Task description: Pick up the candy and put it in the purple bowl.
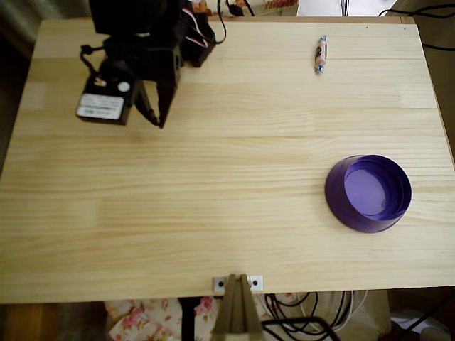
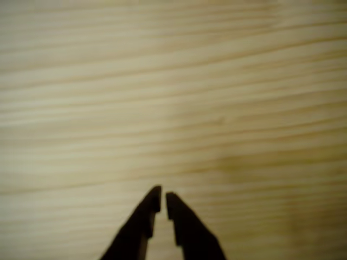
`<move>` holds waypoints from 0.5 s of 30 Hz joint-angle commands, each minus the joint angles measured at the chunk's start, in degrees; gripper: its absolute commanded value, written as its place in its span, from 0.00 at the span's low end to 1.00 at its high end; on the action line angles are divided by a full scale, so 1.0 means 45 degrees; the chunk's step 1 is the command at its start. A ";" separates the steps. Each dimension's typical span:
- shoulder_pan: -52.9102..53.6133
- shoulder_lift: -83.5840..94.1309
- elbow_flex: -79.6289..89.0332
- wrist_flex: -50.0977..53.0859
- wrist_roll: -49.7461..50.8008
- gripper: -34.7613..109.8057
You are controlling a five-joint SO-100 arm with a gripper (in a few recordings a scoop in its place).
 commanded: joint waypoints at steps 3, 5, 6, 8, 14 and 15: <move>-0.0586 0.0176 -0.0703 -0.0273 0.0234 0.24; -0.0645 0.0176 -0.0801 -0.0059 0.0664 0.24; -0.0742 0.0176 -0.0898 0.0039 0.0820 0.24; -0.1016 0.0176 -0.1074 0.0176 0.1016 0.24; -0.1816 0.0176 -0.1641 0.0664 0.2305 0.24; -0.1953 0.0176 -0.1758 0.0762 0.2461 0.24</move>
